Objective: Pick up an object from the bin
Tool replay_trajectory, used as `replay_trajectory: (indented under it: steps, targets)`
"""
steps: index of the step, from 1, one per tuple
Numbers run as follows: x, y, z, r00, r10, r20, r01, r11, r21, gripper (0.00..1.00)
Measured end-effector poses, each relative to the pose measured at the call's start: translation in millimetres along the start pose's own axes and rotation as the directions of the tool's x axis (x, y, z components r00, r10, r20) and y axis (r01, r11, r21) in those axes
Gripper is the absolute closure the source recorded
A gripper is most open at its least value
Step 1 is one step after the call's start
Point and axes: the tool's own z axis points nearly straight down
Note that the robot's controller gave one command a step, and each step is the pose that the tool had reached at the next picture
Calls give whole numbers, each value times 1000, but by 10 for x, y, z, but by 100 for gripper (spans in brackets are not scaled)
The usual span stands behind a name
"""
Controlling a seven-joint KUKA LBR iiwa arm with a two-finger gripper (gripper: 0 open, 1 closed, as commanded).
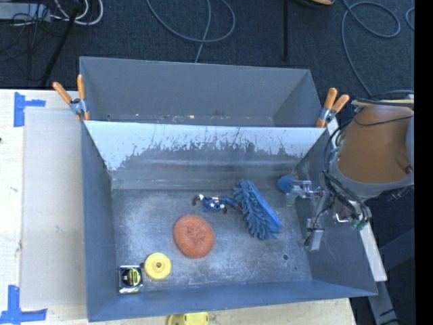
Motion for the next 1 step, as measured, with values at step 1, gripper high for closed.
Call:
replay_trajectory:
  steps: [1]
  targets:
    - [0,0,0,1000,0,0,0,1000,0,0]
